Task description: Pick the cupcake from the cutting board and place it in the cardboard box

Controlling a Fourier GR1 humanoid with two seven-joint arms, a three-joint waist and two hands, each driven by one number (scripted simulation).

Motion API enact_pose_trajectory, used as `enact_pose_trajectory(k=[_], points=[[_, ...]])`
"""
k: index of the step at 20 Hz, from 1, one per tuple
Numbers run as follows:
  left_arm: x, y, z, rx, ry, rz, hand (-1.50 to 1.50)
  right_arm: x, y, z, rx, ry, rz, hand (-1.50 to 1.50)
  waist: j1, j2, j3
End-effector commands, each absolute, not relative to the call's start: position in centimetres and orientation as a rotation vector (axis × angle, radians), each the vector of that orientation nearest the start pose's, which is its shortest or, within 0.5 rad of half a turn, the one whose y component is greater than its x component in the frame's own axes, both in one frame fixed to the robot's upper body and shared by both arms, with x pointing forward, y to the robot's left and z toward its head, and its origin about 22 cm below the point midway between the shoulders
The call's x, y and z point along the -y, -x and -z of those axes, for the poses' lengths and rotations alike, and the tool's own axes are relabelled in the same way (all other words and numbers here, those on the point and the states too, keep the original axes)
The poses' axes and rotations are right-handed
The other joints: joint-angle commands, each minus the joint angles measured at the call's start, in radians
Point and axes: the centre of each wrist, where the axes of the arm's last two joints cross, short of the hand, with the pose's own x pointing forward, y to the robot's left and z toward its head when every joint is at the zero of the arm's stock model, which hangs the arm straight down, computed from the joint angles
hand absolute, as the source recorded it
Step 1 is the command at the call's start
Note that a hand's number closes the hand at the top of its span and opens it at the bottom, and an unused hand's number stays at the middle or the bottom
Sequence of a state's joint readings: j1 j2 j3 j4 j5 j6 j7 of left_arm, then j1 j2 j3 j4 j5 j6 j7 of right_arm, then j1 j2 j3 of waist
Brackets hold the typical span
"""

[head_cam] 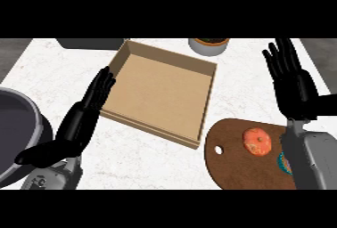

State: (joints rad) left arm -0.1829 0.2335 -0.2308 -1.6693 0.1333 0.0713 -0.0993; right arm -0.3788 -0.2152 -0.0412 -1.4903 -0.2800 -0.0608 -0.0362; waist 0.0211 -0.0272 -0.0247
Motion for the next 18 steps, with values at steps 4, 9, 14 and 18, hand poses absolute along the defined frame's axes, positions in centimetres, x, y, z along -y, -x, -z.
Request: enact_pose_trajectory(k=[4,9,14,18], points=[[-27.1,-26.0,-3.4,1.651,-0.262,0.212,0.0,29.6,-30.9,-13.1,2.007,0.032,0.039,-1.5,-0.035,0.022,0.025],[-30.0,-23.8,-0.5,1.468,-0.393,0.167,0.0,37.2,-28.0,-9.0,1.693,0.716,0.109,1.5,-0.059,0.029,0.022],[-28.4,-22.8,-1.0,1.449,-0.375,0.192,0.0,37.4,-24.8,-6.1,1.82,0.662,0.275,-1.5,-0.025,0.025,0.025],[-30.2,-23.6,-1.4,1.433,-0.399,0.166,0.0,38.1,-21.1,-8.6,1.715,0.693,-0.083,-1.5,-0.041,0.023,0.023]])
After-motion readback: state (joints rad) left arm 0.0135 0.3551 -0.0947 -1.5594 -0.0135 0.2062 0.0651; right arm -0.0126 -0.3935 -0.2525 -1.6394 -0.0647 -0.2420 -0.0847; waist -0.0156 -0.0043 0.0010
